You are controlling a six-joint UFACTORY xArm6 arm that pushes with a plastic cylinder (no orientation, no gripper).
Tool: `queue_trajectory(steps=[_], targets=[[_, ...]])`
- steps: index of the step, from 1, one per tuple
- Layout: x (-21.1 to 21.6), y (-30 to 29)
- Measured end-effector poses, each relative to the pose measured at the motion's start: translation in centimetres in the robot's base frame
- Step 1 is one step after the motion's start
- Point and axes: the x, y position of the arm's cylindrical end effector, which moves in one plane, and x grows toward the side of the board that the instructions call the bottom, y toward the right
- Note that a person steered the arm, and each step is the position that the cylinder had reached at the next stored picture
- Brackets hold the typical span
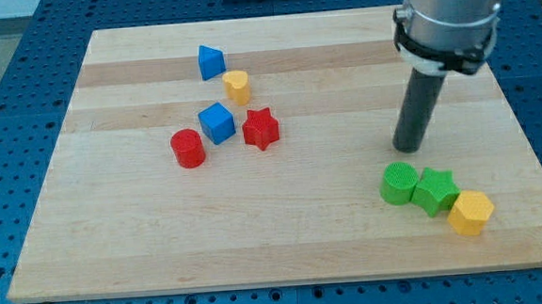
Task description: Keep your hand at the right side of the yellow heart
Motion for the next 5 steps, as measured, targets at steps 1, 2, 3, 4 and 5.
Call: queue_trajectory(steps=[1,2,3,4,5], targets=[[-1.3,-2.2],[-2.4,-4.8],[-4.0,-7.0],[-6.0,-8.5],[-7.8,-9.5]])
